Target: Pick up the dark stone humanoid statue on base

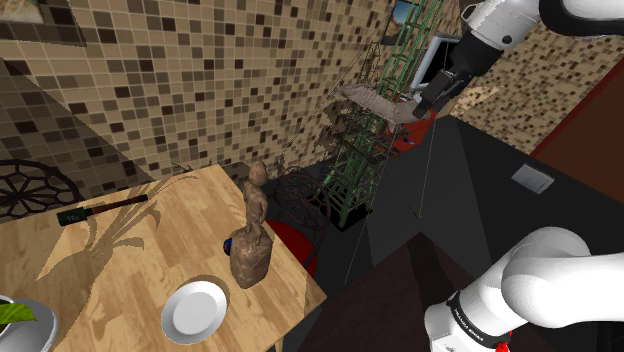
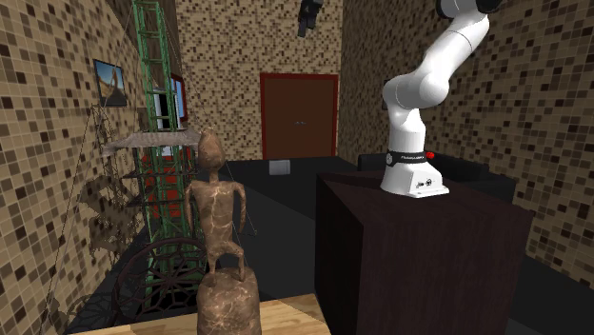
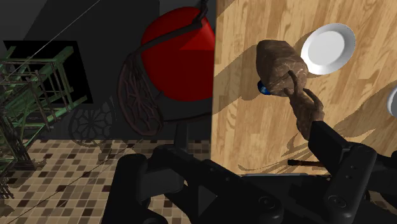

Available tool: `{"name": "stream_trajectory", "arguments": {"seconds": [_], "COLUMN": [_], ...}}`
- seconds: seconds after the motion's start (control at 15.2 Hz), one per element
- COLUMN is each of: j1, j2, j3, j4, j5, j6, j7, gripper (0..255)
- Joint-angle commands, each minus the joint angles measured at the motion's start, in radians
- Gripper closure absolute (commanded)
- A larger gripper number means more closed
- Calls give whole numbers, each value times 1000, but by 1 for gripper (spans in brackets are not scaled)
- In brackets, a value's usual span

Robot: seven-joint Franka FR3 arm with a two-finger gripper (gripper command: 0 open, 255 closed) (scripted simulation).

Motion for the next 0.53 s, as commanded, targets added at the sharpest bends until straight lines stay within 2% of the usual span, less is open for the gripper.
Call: {"name": "stream_trajectory", "arguments": {"seconds": [0.0,0.46], "j1": [0,24], "j2": [0,68], "j3": [0,91], "j4": [0,-137], "j5": [0,49], "j6": [0,228], "j7": [0,99], "gripper": [0,0]}}
